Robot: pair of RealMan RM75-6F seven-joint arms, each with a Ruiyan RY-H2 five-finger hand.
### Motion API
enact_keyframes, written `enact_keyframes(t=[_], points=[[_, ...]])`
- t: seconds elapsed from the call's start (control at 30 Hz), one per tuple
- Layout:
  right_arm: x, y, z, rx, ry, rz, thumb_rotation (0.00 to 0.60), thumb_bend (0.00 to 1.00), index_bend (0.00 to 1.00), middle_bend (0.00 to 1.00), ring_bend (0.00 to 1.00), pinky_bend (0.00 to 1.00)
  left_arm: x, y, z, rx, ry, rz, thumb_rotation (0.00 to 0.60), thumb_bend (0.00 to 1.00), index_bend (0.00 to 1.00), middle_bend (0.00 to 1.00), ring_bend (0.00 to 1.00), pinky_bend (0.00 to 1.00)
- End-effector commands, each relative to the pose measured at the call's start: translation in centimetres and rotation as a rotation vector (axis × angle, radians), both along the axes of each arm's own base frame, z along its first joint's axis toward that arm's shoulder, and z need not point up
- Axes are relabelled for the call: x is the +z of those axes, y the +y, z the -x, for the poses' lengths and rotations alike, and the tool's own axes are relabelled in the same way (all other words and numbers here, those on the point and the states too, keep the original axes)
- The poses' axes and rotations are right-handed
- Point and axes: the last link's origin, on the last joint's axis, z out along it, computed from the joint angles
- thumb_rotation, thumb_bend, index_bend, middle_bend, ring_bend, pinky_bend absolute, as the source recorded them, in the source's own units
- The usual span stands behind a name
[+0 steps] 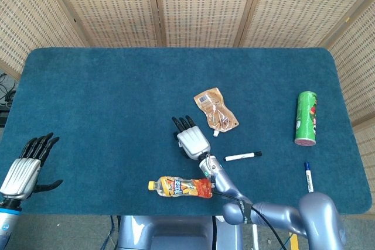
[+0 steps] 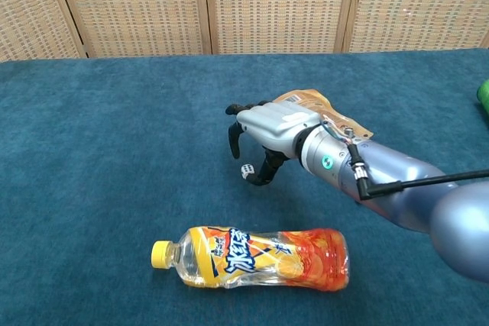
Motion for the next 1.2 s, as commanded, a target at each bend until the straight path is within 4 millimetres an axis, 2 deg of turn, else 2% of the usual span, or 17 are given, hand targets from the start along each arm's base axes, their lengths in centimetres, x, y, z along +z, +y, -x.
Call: enact_keyframes(t=[0.03, 0.63, 1.2], points=[[-0.3, 0.0, -0.1, 0.000, 0.003, -0.004, 0.600, 0.36, 0.39, 0.00, 0.00, 0.00, 0.0, 0.0, 0.0, 0.000, -0.001, -0.001, 0.600, 0.11, 0.00, 0.00, 0.00, 0.00], [-0.8, -0.6, 0.0, -0.009, 0.012, -0.002, 0.600, 0.36, 0.39, 0.00, 0.00, 0.00, -0.1, 0.0, 0.0, -0.002, -0.007, 0.010, 0.600, 0.11, 0.00, 0.00, 0.00, 0.00], [-1.4, -0.8, 0.0, -0.013, 0.016, -0.006, 0.600, 0.36, 0.43, 0.00, 0.00, 0.00, -0.1, 0.0, 0.0, -0.001, -0.010, 0.011, 0.600, 0.11, 0.00, 0.00, 0.00, 0.00]])
